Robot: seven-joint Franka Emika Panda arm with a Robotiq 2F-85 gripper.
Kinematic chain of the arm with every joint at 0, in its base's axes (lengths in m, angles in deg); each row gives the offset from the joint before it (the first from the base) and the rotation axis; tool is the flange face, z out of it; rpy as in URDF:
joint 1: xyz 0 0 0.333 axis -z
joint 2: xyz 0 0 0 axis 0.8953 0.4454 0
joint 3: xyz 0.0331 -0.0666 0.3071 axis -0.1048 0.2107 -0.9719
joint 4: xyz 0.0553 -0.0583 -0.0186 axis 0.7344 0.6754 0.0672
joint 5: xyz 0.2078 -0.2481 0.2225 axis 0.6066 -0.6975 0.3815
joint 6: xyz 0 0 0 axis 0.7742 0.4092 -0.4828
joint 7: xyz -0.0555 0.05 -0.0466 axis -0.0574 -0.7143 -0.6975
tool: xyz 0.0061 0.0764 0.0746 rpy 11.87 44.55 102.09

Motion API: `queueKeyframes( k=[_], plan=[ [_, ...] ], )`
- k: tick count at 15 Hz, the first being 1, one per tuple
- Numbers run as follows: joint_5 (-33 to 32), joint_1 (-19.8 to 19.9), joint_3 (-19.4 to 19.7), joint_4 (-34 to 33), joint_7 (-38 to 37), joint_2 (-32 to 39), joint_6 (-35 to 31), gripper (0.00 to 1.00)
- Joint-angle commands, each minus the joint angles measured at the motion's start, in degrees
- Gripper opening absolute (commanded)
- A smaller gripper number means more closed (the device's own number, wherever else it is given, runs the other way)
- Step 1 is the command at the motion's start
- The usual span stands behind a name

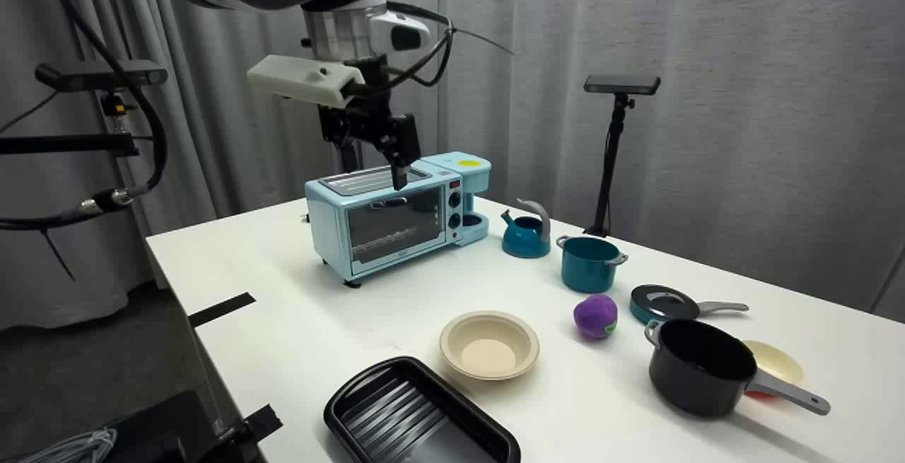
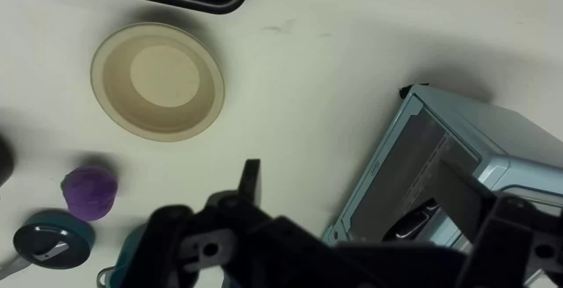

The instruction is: Pick up the eggplant plush toy from the table and put it on the plate

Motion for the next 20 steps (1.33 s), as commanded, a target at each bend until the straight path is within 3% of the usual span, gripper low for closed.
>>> queueKeyframes(
  k=[1, 11, 20],
  plan=[
    [0.27, 0.56, -0.53, -0.12, 0.18, 0.03, 0.2, 1.0],
    [-0.02, 0.89, -0.4, -0.61, 0.06, 0.7, 0.02, 1.0],
    [-3.76, 7.03, 4.34, -11.89, 4.5, 17.79, -0.55, 1.0]
  ],
)
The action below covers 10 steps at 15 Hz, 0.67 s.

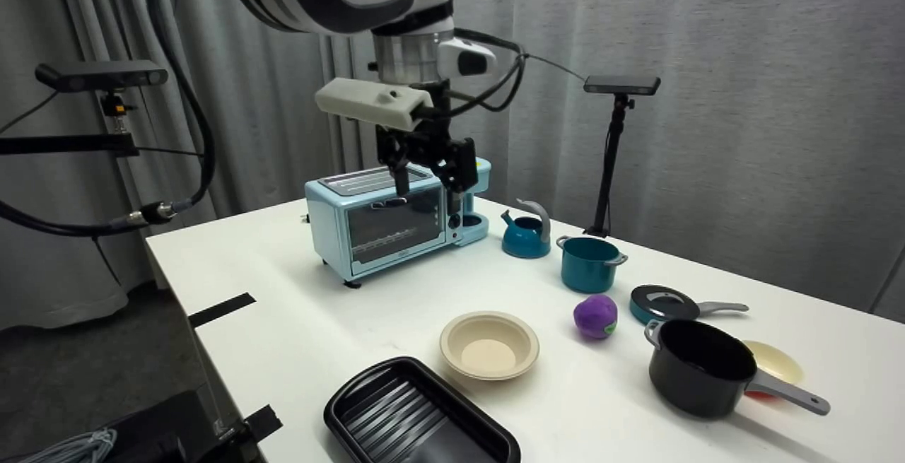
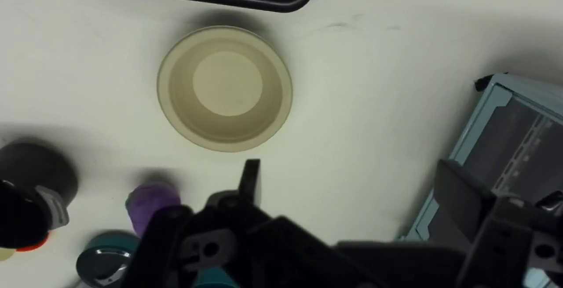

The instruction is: Pick up the eggplant plush toy from the table and put it on the plate

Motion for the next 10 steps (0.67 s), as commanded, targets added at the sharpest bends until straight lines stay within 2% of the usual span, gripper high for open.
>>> queueKeyframes(
  k=[1, 6, 10],
  plan=[
    [-1.18, 2.77, 1.58, -8.02, 3.15, 10.92, -0.5, 1.0],
    [0.04, 5.93, 1.73, -19.23, 7.6, 25.92, -3.84, 1.0],
    [-1.63, 7.72, 0.7, -27.9, 6.09, 36.96, -6.3, 1.0]
  ],
)
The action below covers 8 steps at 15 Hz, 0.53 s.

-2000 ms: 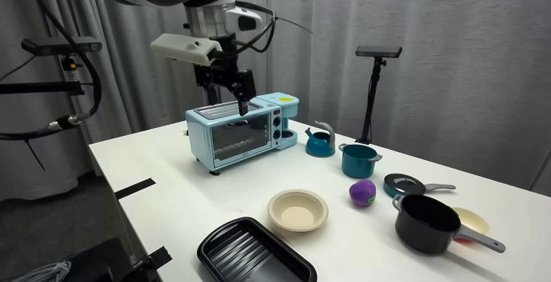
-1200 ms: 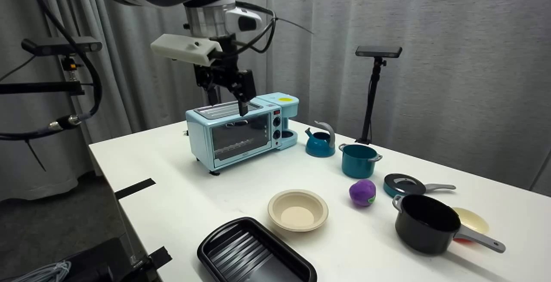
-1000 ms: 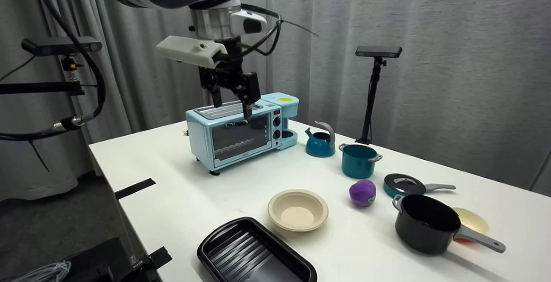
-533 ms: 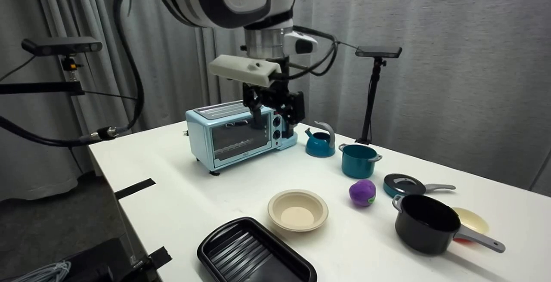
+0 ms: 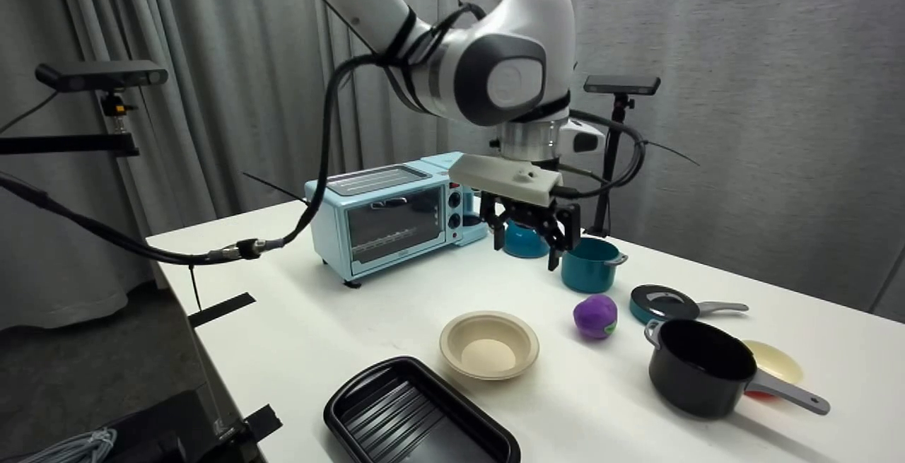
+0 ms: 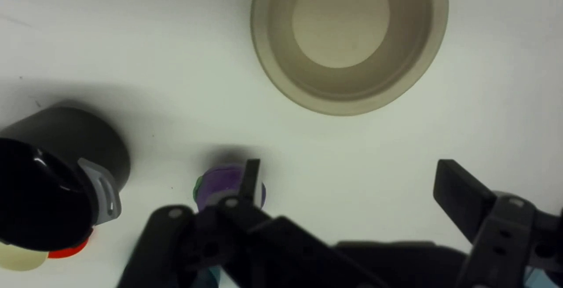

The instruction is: Pick up the eggplant plush toy from the table and put it on the plate

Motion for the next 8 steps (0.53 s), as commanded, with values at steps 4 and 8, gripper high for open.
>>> queueKeyframes(
  k=[4, 8],
  plan=[
    [-4.35, 2.97, -0.95, -15.13, -1.8, 17.68, -2.36, 1.0],
    [-7.17, 4.11, -0.79, -22.33, -2.77, 24.79, -2.59, 1.0]
  ],
)
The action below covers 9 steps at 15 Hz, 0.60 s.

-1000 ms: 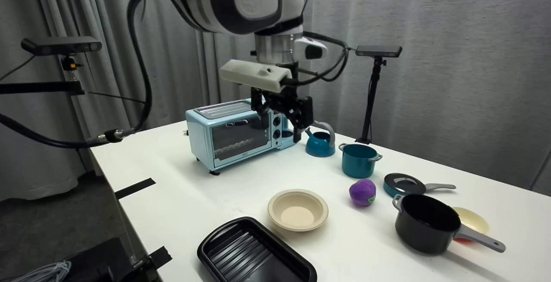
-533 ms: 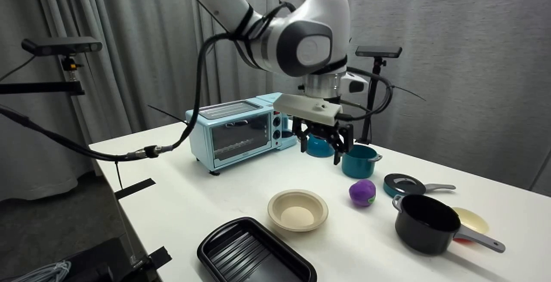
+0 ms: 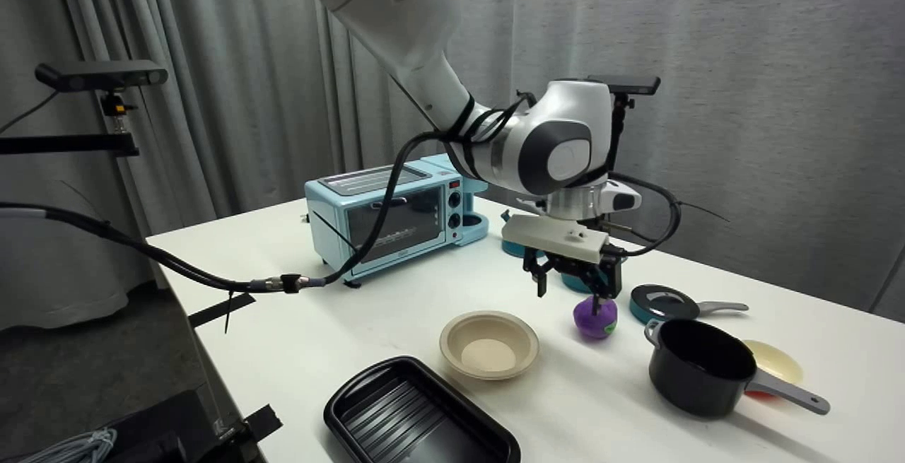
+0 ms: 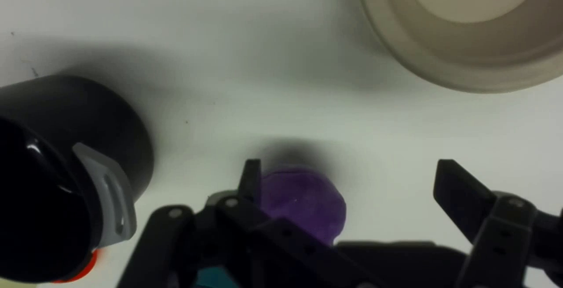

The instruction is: Pick up the eggplant plush toy from the table and put it on the plate

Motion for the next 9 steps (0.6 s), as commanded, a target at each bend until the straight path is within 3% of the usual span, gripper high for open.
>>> queueKeyframes(
  k=[1, 7, 8, 9],
  plan=[
    [-2.69, 1.56, -0.66, -9.07, -1.29, 7.34, 0.02, 1.0],
    [-3.18, 2.03, -0.98, -19.97, -1.65, 16.01, 1.46, 1.0],
    [-2.98, 2.15, -1.13, -21.48, -1.67, 17.19, 1.73, 0.94],
    [-2.73, 2.28, -1.3, -22.85, -1.74, 18.13, 2.13, 0.72]
  ],
)
